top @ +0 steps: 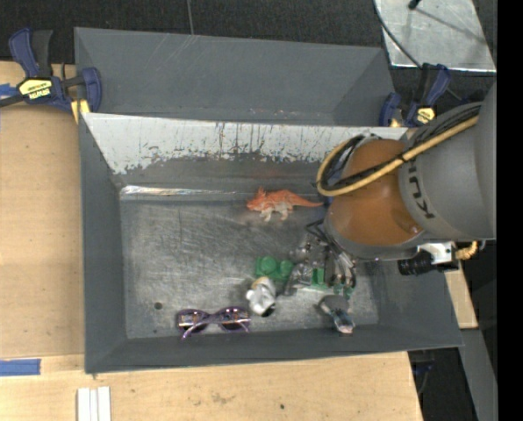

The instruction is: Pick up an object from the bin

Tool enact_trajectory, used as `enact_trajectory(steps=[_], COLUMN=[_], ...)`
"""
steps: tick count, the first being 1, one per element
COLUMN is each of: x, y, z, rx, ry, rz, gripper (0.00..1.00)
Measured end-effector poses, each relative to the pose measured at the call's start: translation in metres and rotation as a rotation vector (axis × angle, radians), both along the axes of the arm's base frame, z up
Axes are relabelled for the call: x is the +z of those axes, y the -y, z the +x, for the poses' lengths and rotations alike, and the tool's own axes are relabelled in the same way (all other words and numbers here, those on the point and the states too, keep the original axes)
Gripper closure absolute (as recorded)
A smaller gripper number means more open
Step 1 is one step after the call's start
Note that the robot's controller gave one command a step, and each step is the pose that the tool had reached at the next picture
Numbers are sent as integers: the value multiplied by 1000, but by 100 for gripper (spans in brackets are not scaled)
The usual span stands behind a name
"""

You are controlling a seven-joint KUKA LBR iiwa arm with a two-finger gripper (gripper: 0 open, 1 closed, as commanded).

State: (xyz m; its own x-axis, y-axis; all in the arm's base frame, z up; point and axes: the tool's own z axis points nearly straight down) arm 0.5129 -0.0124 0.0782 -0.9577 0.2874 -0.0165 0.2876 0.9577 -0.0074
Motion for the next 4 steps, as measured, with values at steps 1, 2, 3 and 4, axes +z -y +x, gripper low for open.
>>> enact_trajectory(steps=[1, 2, 3, 4], x=[0, 1, 6, 13], y=[-2, -3, -4, -4], z=[0, 0, -1, 0], rx=[1, 0, 2, 3], ry=[2, 2, -8, -9], rz=[2, 5, 9, 10], gripper=[100, 100, 100, 100])
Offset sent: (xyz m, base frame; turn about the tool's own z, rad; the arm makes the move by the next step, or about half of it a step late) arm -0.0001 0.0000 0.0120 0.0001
